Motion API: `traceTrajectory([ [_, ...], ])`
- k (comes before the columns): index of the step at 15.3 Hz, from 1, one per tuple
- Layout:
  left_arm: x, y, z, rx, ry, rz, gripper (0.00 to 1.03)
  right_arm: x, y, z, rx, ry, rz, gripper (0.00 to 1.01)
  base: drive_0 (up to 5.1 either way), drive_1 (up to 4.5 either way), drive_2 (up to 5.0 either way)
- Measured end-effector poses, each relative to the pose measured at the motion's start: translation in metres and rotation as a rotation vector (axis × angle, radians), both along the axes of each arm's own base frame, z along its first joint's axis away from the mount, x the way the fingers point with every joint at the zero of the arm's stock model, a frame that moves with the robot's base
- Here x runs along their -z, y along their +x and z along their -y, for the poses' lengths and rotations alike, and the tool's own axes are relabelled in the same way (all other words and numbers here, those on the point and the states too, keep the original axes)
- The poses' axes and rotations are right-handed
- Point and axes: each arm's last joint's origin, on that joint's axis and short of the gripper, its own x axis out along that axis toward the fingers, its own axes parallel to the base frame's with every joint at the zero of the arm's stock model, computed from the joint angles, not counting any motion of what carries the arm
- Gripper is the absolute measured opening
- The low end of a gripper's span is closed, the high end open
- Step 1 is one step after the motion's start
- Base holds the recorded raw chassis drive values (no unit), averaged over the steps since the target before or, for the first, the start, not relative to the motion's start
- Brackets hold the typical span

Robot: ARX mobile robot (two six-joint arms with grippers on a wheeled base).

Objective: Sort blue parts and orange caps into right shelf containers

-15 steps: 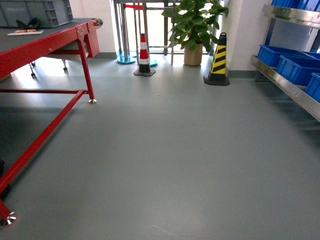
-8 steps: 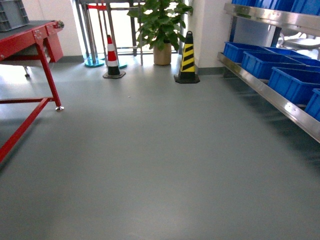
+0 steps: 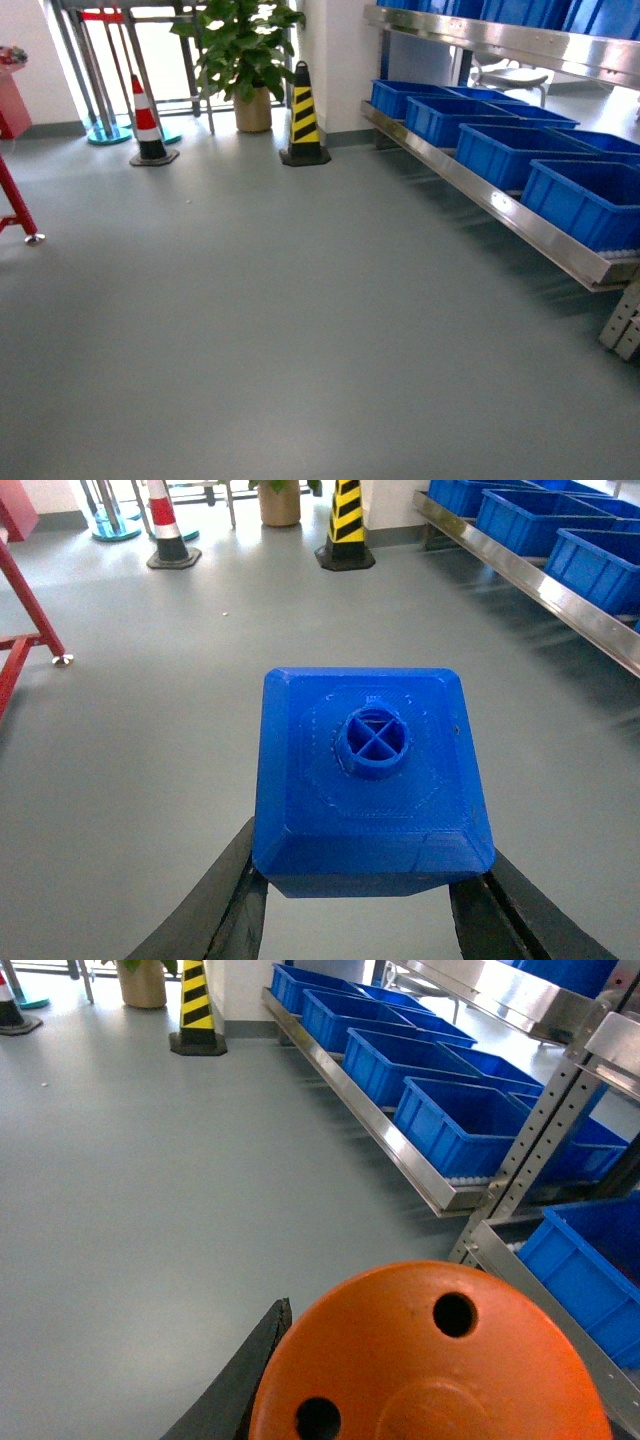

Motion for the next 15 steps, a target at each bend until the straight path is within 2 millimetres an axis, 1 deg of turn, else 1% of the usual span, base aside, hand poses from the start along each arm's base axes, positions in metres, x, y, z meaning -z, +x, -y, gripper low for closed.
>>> traceTrajectory([
  [15, 0.0, 0.0, 0.0, 0.0, 0.0, 0.0, 0.44, 0.0, 0.0, 0.0, 0.0, 0.0, 0.0, 0.43, -1.6, -1.58, -1.6],
])
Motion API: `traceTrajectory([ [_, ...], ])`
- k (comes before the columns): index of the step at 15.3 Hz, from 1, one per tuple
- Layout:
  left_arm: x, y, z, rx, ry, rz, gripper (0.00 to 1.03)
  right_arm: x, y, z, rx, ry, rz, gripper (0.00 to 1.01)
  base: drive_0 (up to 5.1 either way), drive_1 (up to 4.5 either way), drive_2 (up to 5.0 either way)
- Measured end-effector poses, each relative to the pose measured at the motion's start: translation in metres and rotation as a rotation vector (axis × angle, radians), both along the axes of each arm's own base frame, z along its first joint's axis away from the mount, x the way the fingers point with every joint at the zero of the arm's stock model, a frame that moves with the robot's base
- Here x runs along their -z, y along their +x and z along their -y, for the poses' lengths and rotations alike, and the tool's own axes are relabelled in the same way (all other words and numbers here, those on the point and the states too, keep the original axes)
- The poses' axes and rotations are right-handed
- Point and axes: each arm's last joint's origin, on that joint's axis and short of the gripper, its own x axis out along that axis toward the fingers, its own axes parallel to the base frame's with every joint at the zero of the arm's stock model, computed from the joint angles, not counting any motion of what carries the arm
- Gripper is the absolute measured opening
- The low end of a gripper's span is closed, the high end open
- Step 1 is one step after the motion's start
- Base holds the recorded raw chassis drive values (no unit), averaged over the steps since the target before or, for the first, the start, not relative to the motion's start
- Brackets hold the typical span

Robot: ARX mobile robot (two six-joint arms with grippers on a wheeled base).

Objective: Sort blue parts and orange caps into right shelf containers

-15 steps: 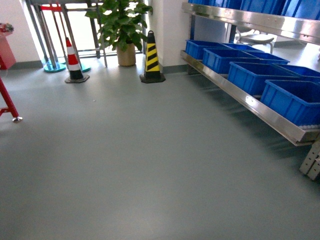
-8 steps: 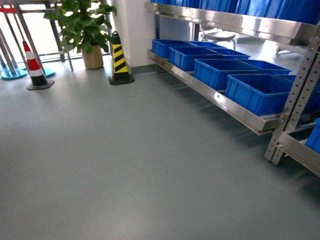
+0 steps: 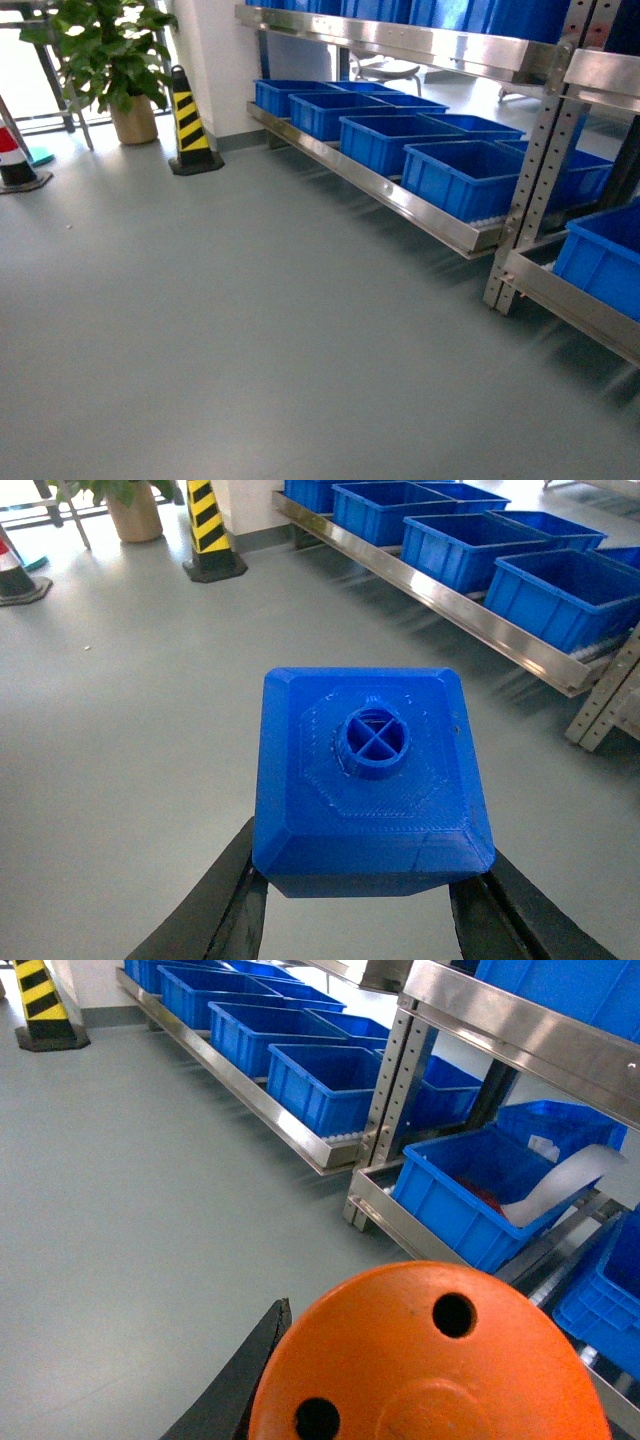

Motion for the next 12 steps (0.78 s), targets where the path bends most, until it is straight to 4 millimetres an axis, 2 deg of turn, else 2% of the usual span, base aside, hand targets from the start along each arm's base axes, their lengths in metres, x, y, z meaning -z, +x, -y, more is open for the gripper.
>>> traceTrajectory([
  [12, -0.0001, 0.0001, 0.0001, 0.0, 0.0, 0.0, 0.44, 0.0, 0.0, 0.0, 0.0, 0.0, 0.0, 0.43, -1.6, -1.61, -1.6],
])
